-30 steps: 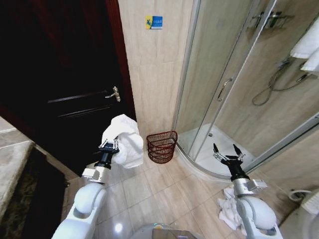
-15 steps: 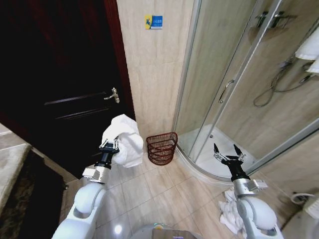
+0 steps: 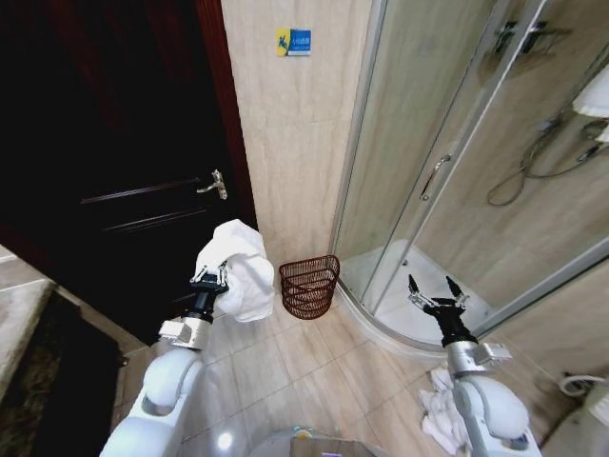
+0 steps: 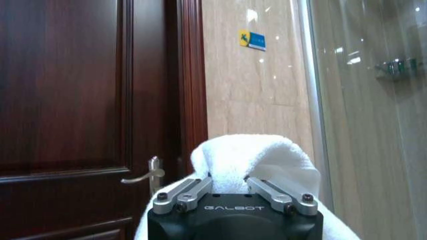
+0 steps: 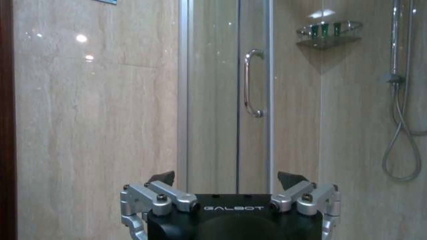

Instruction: Discard the used towel into the hamper.

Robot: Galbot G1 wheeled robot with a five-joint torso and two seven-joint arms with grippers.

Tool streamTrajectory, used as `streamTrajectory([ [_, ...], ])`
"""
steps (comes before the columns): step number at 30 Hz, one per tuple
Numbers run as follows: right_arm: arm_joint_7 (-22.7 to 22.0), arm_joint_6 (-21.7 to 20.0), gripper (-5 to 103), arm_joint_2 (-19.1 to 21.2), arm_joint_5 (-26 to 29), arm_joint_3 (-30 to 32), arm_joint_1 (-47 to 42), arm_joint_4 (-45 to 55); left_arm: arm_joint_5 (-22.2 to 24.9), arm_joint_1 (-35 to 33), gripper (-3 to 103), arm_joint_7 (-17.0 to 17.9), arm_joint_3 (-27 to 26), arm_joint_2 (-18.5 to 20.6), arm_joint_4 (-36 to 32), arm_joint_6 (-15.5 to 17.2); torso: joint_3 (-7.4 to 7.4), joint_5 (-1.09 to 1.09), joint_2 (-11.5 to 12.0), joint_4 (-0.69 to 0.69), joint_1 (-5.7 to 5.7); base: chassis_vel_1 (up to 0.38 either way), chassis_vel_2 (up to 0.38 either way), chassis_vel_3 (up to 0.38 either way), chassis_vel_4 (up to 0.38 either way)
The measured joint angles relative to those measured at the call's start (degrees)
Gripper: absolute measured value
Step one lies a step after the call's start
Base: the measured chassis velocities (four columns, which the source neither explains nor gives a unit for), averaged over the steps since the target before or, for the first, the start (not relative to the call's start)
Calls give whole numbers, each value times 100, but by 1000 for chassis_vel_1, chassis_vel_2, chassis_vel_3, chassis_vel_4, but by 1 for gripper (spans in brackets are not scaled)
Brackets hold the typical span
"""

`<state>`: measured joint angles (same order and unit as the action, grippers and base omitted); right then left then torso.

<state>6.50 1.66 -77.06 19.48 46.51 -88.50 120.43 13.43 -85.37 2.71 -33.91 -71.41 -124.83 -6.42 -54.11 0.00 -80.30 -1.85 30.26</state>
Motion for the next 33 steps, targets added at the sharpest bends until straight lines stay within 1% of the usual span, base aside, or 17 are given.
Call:
streamTrajectory([
  [21,-24,-10,100,-1,-29,-10,-13,22,-139,-18,8,-1,-5,-2,21,-4,0,0,0,0,0,-48,40,44,-54],
  [33,-49,-19,100,-1,-29,-21,-9,25,-147,-19,8,-6,1,1,27,-20,0,0,0,1,0,-104,9,6,-94],
])
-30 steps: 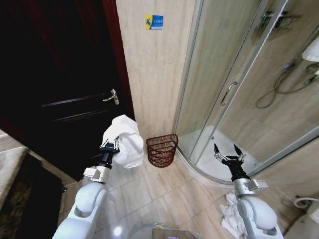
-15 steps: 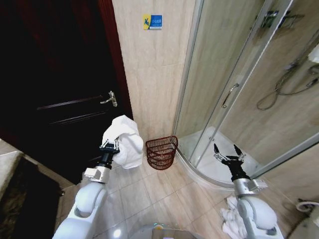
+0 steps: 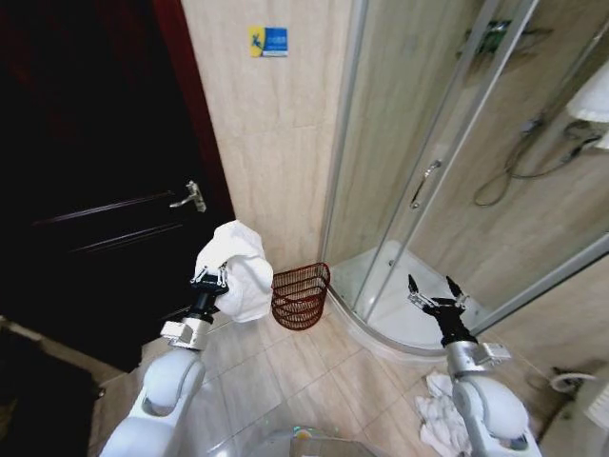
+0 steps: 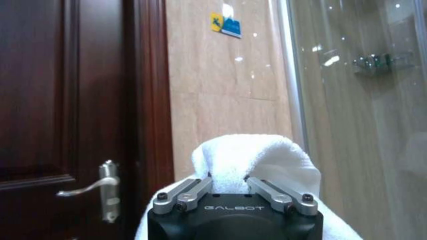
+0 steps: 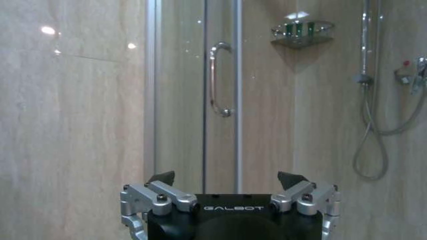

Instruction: Discard the used towel into the hamper.

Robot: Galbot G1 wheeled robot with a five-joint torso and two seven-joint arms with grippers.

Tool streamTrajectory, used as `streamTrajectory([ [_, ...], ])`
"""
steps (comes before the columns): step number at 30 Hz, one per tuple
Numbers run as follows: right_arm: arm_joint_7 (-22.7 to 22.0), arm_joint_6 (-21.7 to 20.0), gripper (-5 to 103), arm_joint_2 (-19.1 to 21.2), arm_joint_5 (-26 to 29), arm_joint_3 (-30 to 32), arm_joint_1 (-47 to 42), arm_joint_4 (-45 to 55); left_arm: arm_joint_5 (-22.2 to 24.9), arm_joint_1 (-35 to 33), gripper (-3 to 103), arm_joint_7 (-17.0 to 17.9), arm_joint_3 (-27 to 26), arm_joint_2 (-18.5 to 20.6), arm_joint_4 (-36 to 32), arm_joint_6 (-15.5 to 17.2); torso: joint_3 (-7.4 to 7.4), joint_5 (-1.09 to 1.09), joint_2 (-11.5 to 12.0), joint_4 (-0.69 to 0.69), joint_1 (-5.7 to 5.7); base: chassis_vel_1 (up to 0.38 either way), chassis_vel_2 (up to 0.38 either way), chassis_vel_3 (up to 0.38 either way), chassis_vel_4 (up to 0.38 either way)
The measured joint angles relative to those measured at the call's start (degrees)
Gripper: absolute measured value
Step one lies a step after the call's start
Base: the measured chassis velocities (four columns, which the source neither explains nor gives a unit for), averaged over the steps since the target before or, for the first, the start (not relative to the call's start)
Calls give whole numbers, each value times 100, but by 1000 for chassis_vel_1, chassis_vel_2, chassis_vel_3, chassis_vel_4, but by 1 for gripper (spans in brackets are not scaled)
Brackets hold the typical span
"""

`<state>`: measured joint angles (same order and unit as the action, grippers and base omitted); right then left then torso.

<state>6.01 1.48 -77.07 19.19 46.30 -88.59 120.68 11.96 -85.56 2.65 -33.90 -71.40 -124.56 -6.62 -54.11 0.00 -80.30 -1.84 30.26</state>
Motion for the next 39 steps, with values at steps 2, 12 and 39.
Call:
streamTrajectory([
  [2,-1,0,100,0,0,0,-1,-2,-5,-2,8,-13,-4,0,12,-9,0,0,0,0,0,-75,7,-2,-69],
  [12,-3,9,100,5,6,3,4,-18,5,34,8,-51,7,4,117,-39,0,0,0,-1,0,-54,33,37,-44],
  [39,-216,-398,100,-71,4,560,-297,490,291,2170,8,62,1779,346,2415,56,0,1,0,-1,0,-3,4,3,-3],
])
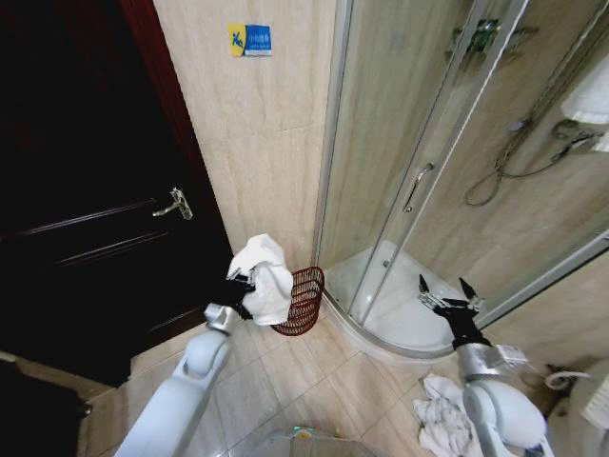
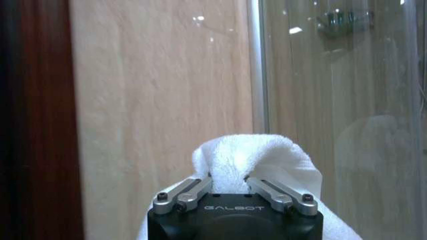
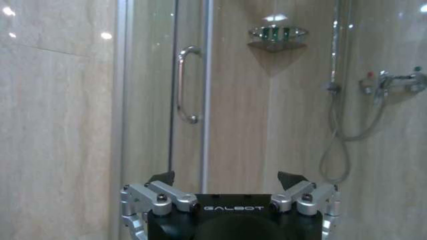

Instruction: Discard the used towel into the hamper.

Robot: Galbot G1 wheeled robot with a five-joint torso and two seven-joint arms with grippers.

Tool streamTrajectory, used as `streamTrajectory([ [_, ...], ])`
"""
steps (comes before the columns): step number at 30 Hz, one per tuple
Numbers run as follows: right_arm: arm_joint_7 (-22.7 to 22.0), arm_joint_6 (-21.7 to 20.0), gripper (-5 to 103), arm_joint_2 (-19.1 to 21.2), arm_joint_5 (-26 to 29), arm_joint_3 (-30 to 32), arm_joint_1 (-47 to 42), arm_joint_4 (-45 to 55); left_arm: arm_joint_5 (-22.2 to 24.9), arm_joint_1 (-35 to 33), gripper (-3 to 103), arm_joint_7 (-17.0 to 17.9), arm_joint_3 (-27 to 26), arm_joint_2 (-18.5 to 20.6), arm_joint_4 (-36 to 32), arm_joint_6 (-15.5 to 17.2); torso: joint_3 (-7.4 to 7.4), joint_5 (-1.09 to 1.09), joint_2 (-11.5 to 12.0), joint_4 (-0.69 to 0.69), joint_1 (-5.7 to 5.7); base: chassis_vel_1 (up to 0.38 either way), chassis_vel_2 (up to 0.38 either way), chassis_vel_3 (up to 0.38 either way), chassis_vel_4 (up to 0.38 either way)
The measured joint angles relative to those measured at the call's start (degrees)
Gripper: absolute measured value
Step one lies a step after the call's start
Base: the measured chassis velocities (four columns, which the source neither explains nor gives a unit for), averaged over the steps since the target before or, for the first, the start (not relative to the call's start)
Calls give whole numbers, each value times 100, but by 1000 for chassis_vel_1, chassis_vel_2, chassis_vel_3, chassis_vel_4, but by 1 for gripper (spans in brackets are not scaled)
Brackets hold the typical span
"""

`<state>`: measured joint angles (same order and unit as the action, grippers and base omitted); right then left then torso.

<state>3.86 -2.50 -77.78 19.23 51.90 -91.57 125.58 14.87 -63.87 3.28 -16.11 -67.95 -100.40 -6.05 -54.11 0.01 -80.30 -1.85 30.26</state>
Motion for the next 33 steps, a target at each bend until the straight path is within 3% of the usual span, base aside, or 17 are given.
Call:
streamTrajectory([
  [3,-31,-85,100,-10,25,122,-44,67,33,523,8,26,284,-91,522,-28,0,-1,0,1,0,0,0,0,0],
  [5,-68,-176,100,-17,39,234,-66,134,83,1122,8,33,700,-225,1212,-95,0,-1,0,2,1,0,0,0,0],
  [11,-124,-345,100,-66,109,380,-59,282,135,1964,8,29,1296,-429,2304,-240,-1,-2,0,0,2,0,0,0,0],
  [20,-142,-393,100,3,207,510,-70,345,61,2867,8,50,1591,-820,3662,-545,0,-2,0,0,2,0,0,0,0],
  [24,-164,-463,100,87,237,549,-46,397,-13,3437,8,64,1692,-1082,4675,-824,0,-1,0,0,2,0,0,0,0],
  [33,-247,-607,100,167,250,507,34,562,-48,3787,8,75,1774,-1288,5220,-847,0,-1,0,0,1,0,0,0,0],
])
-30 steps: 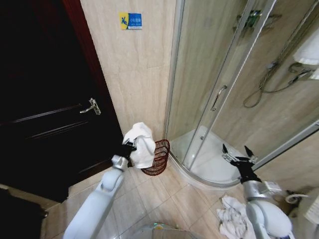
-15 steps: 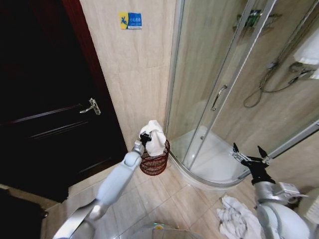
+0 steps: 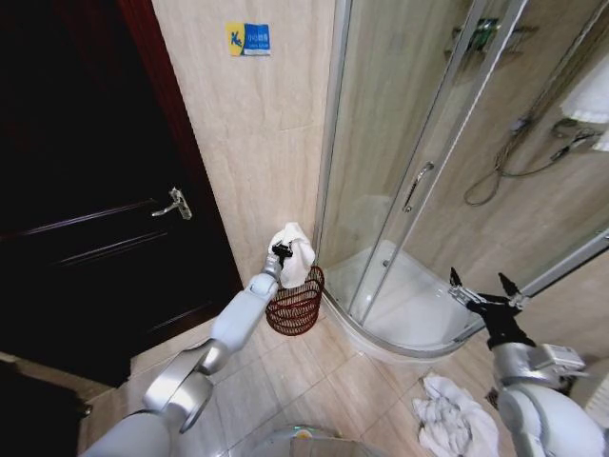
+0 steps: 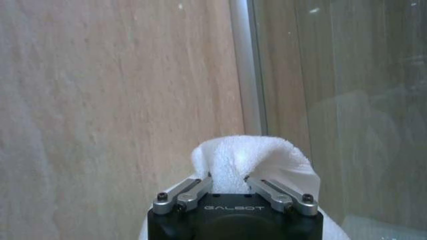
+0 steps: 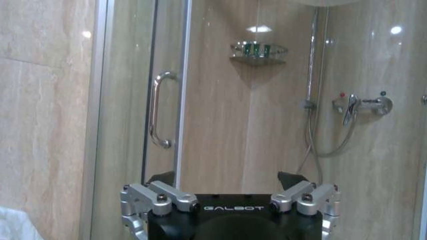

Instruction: Discard the used towel into the hamper.

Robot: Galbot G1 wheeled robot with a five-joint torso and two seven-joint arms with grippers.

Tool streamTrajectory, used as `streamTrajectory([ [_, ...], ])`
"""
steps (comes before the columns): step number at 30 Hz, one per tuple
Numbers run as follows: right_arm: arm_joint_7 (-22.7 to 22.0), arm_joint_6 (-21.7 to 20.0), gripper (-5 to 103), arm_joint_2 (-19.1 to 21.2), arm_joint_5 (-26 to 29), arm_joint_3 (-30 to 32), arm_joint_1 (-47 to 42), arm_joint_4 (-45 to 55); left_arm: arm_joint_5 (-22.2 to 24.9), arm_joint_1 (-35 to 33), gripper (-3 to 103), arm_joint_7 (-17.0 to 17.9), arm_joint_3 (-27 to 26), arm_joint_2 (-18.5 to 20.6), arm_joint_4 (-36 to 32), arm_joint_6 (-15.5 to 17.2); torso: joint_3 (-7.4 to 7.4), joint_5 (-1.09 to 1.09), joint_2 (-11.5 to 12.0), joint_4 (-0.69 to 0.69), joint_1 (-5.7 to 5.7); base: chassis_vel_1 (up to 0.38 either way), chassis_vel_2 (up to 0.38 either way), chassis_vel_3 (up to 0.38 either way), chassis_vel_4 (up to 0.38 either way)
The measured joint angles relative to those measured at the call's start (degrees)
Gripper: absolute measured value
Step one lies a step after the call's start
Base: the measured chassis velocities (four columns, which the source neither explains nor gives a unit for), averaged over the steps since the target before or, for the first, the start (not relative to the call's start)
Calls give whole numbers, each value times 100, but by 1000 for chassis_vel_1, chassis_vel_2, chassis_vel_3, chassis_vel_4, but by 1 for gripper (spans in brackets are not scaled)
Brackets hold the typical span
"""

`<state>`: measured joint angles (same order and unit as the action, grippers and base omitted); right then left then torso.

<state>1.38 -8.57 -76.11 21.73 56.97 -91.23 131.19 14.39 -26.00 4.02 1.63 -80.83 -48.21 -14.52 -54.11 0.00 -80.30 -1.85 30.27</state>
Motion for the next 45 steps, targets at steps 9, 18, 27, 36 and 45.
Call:
streamTrajectory([
  [9,-19,-14,100,11,47,-17,-10,46,-148,260,33,30,45,-186,348,88,0,-1,0,1,0,0,0,0,0],
  [18,-20,-5,100,90,142,37,-9,49,-294,260,65,36,13,-246,391,119,0,0,0,0,0,0,0,0,0],
  [27,-17,11,100,128,167,33,9,6,-321,200,96,48,-7,-190,341,157,0,0,-1,0,0,0,0,0,0],
  [36,-10,17,100,137,168,28,10,-36,-333,129,100,52,-11,-191,289,164,0,0,-1,0,0,0,0,0,0],
  [45,-9,16,100,105,140,-67,18,-60,-263,-322,100,136,-13,155,-438,459,0,0,-1,0,0,0,0,0,0],
])
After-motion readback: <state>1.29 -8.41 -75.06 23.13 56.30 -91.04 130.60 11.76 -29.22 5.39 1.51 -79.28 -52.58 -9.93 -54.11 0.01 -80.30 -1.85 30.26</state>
